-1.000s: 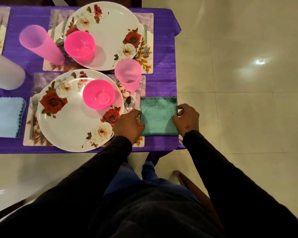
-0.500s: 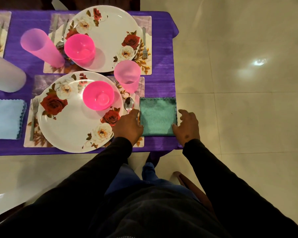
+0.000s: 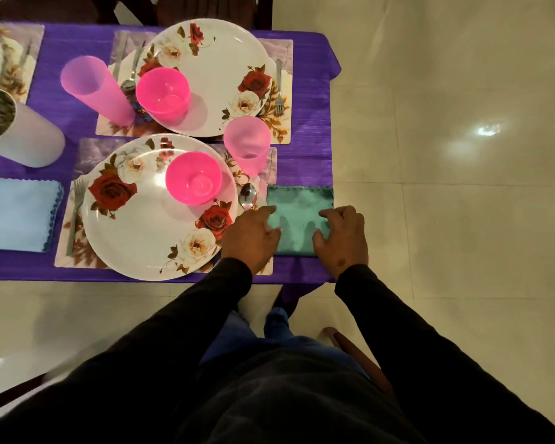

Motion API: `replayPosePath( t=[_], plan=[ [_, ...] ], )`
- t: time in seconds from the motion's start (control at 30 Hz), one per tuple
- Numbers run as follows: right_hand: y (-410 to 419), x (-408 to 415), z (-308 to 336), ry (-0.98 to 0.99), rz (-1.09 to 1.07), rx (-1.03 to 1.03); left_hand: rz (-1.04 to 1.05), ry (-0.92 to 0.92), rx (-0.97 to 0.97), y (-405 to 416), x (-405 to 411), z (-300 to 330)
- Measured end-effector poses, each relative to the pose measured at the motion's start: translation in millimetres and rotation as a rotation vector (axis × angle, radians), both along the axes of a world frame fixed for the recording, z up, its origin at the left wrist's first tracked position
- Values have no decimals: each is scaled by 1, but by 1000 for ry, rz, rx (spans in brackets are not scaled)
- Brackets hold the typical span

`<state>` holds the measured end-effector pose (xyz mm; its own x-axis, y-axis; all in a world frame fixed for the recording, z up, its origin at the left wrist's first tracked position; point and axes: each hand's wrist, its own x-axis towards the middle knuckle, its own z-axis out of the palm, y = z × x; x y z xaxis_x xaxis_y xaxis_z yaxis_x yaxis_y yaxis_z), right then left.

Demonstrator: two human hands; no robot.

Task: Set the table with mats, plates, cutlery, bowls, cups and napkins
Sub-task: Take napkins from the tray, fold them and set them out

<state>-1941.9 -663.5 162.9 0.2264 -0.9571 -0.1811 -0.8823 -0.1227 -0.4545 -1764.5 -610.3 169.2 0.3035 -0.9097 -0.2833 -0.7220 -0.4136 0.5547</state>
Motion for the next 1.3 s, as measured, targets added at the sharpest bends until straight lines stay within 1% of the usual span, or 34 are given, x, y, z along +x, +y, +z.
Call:
replayPosePath(
  t=[0.1, 0.23, 0.3, 0.43, 0.53, 0.6, 0.7, 0.8, 0.87, 0.9, 0.97, 1.13, 1.23, 1.3],
  plan=[
    [2, 24, 13, -96, 36, -110, 61, 91, -48, 3, 2, 17],
    [8, 71, 42, -272, 107, -99, 205, 422, -123, 16, 19, 36],
    [15, 99, 57, -364, 181, -75, 272, 467, -188, 30, 38, 42],
    [35, 162, 74, -385, 404, -10, 374, 478, -244, 66, 83, 54],
    [62, 219, 83, -390, 524, 53, 472, 444, -270, 104, 126, 64],
    [86, 260, 87, -391, 600, 93, 554, 432, -289, 134, 158, 66],
    [121, 315, 87, -398, 721, 140, 677, 363, -310, 180, 198, 63],
    [167, 376, 80, -362, 916, 193, 848, 309, -314, 238, 234, 57],
    [193, 407, 77, -326, 1044, 233, 958, 316, -318, 269, 249, 56],
    [219, 429, 73, -308, 1144, 250, 1045, 310, -320, 296, 258, 54],
    [247, 452, 70, -291, 1262, 254, 1131, 305, -310, 325, 266, 54],
    [332, 510, 57, -215, 1617, 351, 1440, 284, -267, 407, 285, 46],
    [371, 536, 47, -170, 1752, 399, 1576, 283, -268, 441, 288, 40],
    [392, 555, 40, -143, 1804, 455, 1643, 291, -238, 458, 296, 37]
  ],
)
